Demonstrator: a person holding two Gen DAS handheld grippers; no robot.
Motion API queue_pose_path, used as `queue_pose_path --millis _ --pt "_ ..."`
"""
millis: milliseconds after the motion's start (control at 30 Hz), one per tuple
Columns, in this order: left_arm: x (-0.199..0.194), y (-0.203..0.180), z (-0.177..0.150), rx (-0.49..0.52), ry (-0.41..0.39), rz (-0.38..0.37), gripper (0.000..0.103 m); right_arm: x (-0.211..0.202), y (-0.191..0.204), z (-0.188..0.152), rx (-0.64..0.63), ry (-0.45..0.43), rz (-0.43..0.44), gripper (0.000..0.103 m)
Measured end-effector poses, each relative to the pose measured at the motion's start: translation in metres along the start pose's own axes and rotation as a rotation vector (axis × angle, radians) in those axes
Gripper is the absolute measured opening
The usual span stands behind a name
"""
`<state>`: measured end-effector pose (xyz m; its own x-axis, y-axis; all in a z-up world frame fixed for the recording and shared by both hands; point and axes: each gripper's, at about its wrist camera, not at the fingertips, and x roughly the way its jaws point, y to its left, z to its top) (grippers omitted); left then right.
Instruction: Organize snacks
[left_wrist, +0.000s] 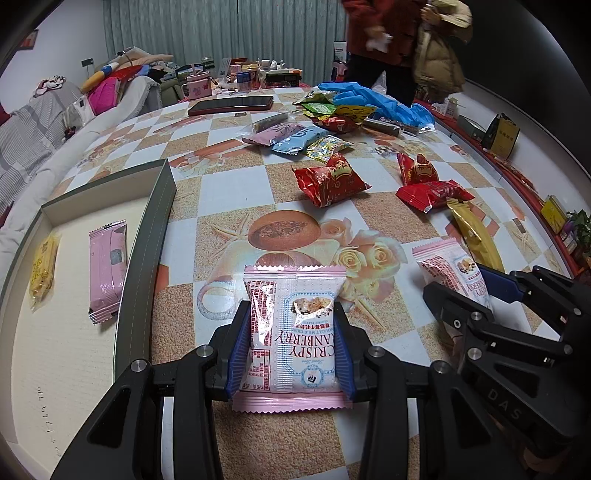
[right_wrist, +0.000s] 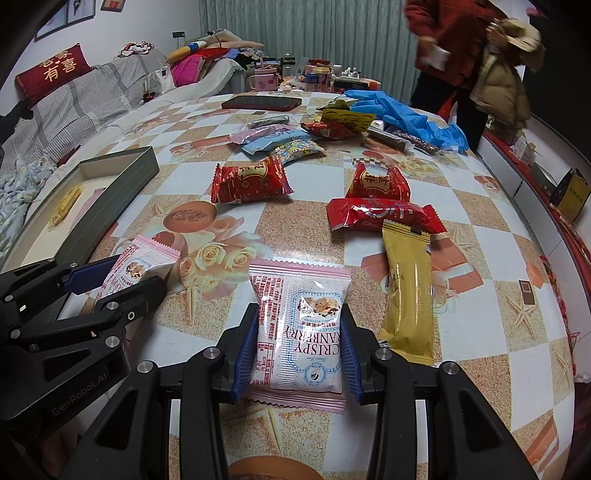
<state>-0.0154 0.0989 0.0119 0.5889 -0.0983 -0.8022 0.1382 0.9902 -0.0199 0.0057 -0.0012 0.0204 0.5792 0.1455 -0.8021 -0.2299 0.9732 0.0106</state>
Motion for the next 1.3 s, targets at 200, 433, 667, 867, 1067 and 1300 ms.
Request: queue_pose_path --millis 200,433,667,867,1067,1300 --pt "0.000 -0.001 0.000 0.009 0.002 0.013 0.043 0.000 0.000 0.000 -0.002 0.002 -0.001 0.042" --pt "-0.003 -0.001 -0.001 0.002 0.051 0.024 0.043 0.000 0.001 0.005 -0.008 0.073 0.007 0.041" --pt "-0.018 -0.011 -0.014 0.019 0.083 0.009 0.042 -0.014 -0.007 -0.005 0.059 0.118 0.060 0.039" --pt "-0.028 -0.016 -0.032 0.027 0.091 -0.012 0.042 -0.027 -0.011 -0.025 0.076 0.110 0.064 0.039" --pt "-0.031 -0.019 -0.036 0.039 0.084 -0.006 0.042 -0.029 0.001 -0.031 -0.009 0.091 0.013 0.040" --pt "-0.038 -0.012 -0.044 0.018 0.051 -0.058 0.042 -0.035 -0.004 -0.036 0.029 0.085 0.027 0.039"
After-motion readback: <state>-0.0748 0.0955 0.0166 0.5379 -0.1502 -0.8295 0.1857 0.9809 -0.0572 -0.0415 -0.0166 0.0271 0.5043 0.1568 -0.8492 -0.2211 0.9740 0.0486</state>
